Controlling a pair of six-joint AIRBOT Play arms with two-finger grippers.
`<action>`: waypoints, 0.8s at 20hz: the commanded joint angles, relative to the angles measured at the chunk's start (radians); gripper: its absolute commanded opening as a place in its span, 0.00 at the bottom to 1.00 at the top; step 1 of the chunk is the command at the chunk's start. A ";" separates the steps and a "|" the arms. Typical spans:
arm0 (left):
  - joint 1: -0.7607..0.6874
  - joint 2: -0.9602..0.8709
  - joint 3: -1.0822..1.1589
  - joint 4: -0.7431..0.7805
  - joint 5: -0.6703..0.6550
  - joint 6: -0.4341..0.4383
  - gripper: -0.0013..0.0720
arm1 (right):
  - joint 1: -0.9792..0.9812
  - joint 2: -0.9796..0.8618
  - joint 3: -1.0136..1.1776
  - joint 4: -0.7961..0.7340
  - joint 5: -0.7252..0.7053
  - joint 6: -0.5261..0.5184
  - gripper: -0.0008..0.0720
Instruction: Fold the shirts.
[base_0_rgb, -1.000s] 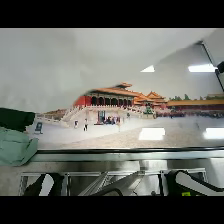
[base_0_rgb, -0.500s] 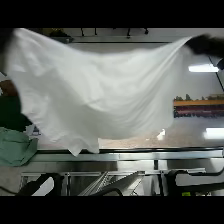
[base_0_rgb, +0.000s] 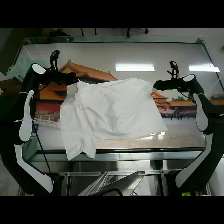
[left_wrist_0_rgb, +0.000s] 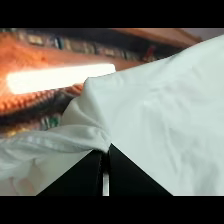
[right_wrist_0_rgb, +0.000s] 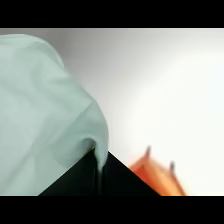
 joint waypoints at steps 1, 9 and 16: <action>-0.006 -0.117 0.166 0.017 -0.057 -0.016 0.06 | 0.001 -0.030 0.043 -0.012 -0.058 -0.039 0.12; 0.232 0.165 0.017 0.019 -0.465 -0.140 0.89 | -0.256 0.175 0.069 -0.149 0.481 0.161 0.44; 0.384 0.463 -0.856 0.019 -0.285 0.002 0.89 | -0.441 0.323 -0.370 -0.145 0.551 0.161 0.44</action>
